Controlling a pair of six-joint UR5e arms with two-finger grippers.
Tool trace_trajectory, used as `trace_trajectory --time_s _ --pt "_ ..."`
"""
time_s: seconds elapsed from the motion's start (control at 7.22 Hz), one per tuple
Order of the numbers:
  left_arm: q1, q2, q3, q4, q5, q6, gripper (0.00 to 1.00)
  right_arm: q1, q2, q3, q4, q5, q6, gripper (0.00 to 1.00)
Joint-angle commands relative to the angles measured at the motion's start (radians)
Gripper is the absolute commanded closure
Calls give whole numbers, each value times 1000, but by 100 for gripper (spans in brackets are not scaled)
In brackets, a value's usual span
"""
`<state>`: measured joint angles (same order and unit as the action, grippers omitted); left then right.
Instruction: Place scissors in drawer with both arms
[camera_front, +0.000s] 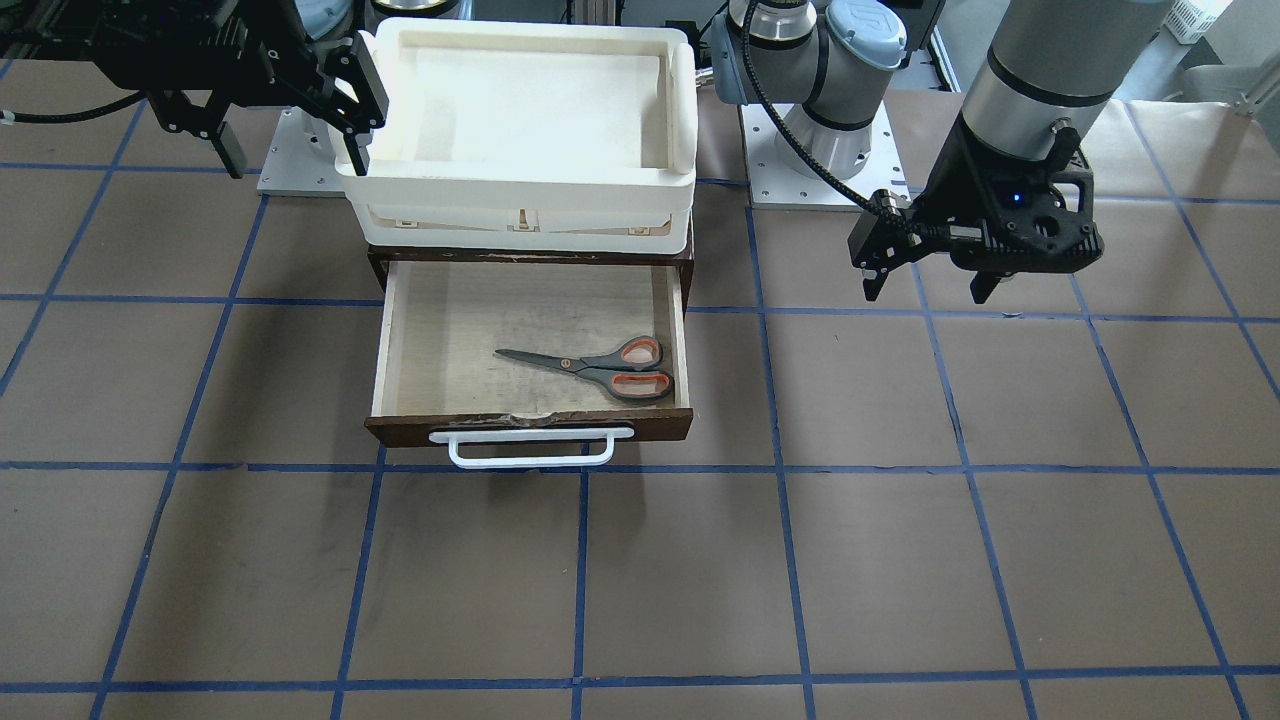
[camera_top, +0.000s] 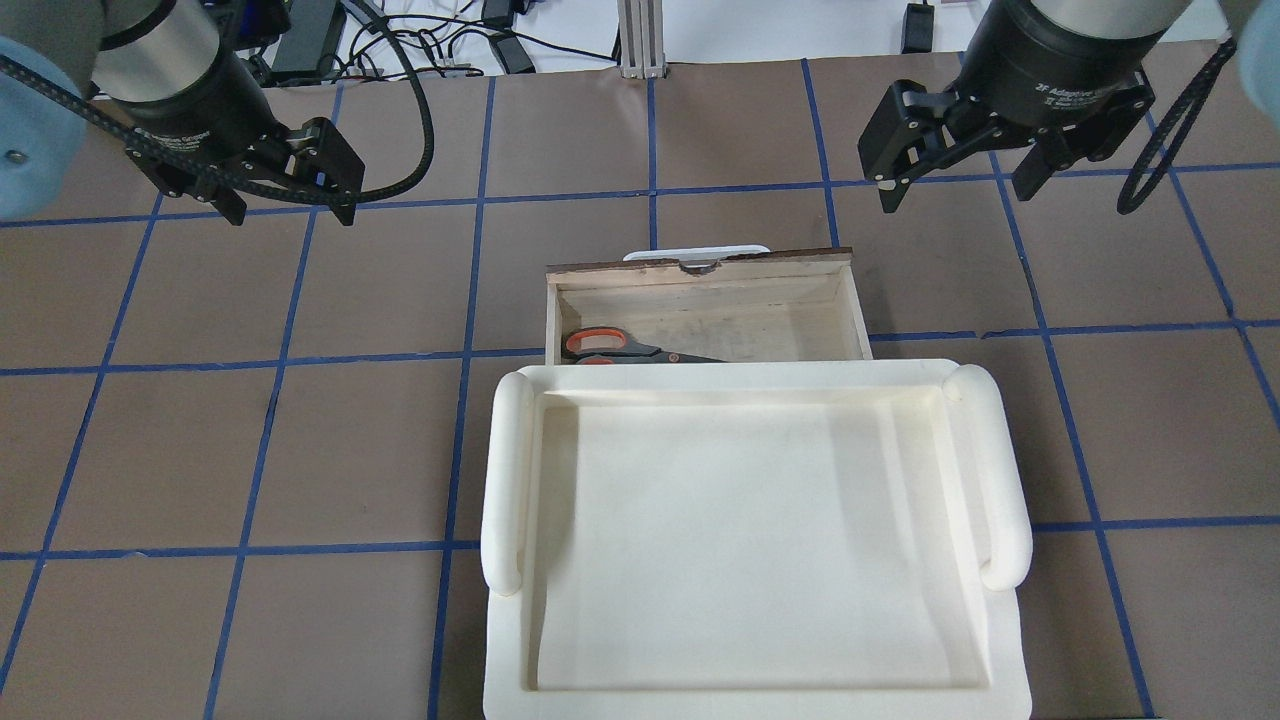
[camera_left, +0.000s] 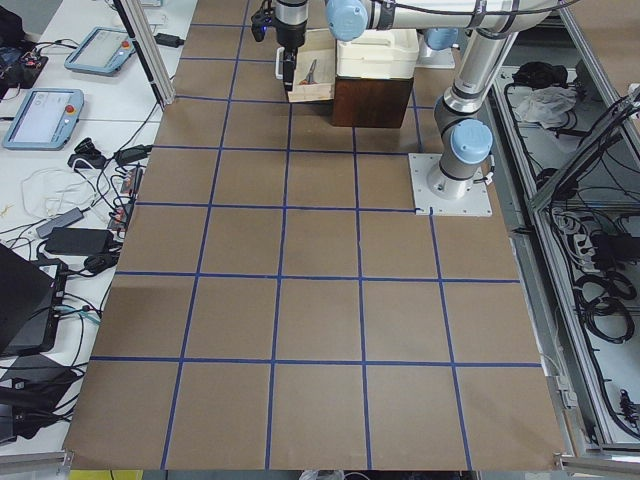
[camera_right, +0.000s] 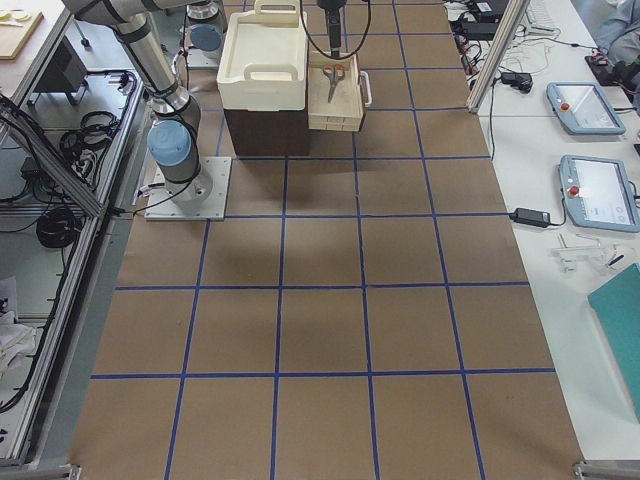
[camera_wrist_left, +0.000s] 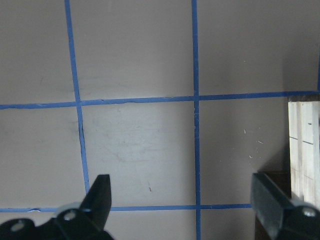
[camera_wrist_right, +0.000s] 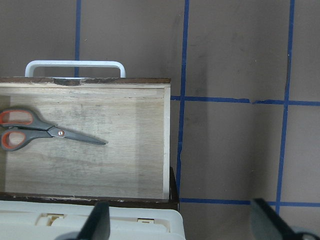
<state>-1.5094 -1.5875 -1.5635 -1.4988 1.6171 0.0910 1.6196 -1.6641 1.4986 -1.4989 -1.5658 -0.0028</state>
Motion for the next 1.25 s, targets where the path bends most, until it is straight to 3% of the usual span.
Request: trace_trajectory --time_s 0.0,0.28,0.55,1.11 --pt "-6 18 -23 0 11 1 0 -3 0 0 3 -5 -2 0" --pt "-8 37 -36 -4 7 3 0 -1 0 0 9 -3 -11 0" --pt "-6 54 -38 -26 -63 4 0 -1 0 0 9 -5 -11 0" --pt "-6 58 -44 -29 -62 3 0 2 1 2 9 -7 -11 0"
